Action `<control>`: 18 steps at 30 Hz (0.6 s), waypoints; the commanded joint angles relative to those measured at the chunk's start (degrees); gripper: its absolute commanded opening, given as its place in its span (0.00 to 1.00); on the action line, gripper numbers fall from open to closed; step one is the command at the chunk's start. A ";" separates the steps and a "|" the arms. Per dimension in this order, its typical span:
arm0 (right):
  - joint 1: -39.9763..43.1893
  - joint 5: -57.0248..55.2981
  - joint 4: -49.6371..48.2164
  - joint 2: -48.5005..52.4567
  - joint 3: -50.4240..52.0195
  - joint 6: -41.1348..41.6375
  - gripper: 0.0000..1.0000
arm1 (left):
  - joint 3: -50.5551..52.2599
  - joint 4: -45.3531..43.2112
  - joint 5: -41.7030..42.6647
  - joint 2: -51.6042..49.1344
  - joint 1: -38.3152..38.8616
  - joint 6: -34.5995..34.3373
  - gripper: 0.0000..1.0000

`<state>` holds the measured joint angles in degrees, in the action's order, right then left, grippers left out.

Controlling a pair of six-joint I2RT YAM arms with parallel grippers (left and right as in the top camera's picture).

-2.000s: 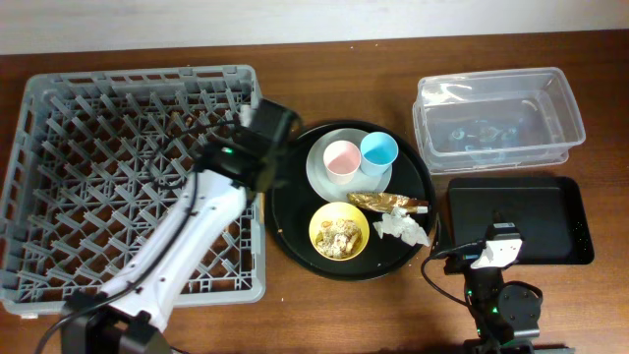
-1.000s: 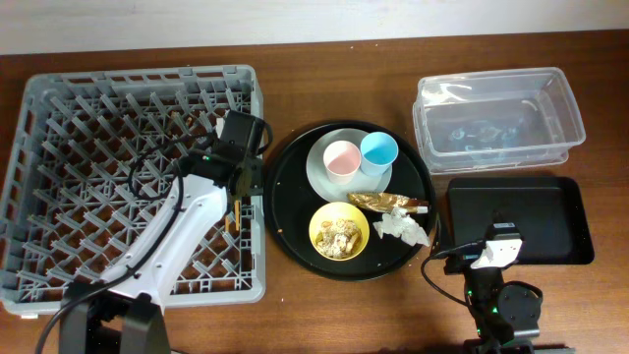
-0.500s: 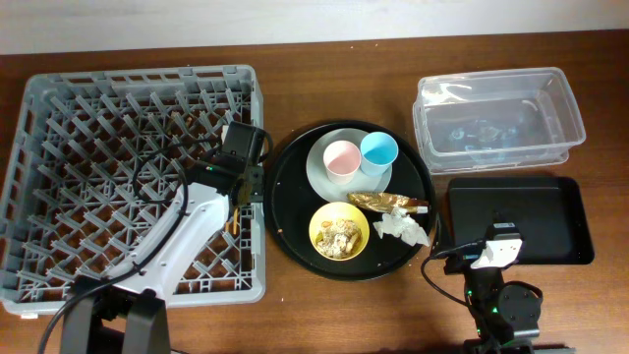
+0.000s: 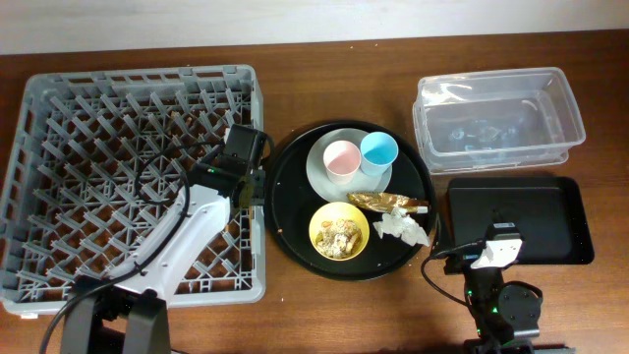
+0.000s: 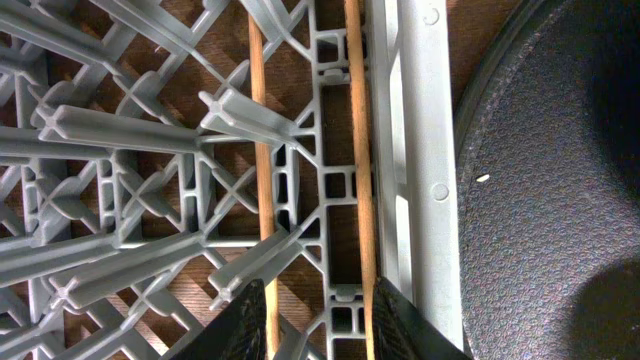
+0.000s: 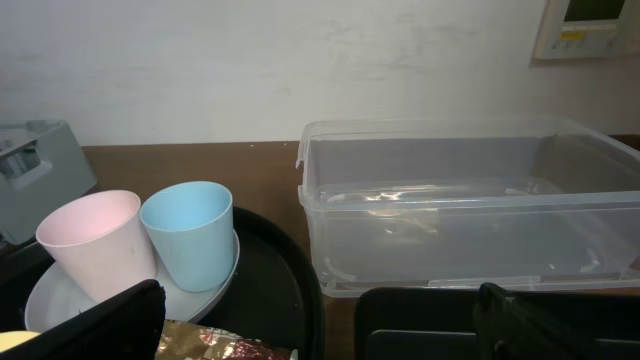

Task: Sort waste into correct bins and load items into the dishwasher rack
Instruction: 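Carry the chopsticks into the dish rack and release with left gripper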

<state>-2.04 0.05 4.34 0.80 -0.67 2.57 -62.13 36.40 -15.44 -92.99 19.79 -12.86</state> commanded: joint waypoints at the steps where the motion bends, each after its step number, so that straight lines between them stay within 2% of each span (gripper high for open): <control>1: -0.24 -0.33 0.28 -0.28 0.35 -0.22 0.99 | -0.92 0.11 -0.52 1.88 -0.48 -1.25 0.33; 7: -0.24 -0.33 0.28 -0.28 0.35 -0.22 0.99 | -4.72 3.76 1.92 14.43 -1.25 -6.95 0.37; 10: -0.24 -0.33 0.28 -0.28 0.35 -0.22 0.99 | -4.72 5.81 1.97 22.86 -7.26 -10.82 0.60; 13: -0.24 -0.33 0.28 -0.28 0.35 -0.22 0.99 | -4.72 7.69 2.82 26.05 -13.94 -11.61 0.83; 14: -0.24 -0.33 0.28 -0.28 0.35 -0.22 0.99 | -4.72 8.24 2.80 26.27 -15.85 -11.58 0.98; 18: -0.24 -0.28 -2.21 -0.28 0.35 -0.22 0.99 | -4.72 9.62 2.75 26.16 -18.14 -11.56 0.99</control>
<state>-2.04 0.05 2.59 0.80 -0.60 2.57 -66.43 45.65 -13.32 -66.72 2.37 -23.68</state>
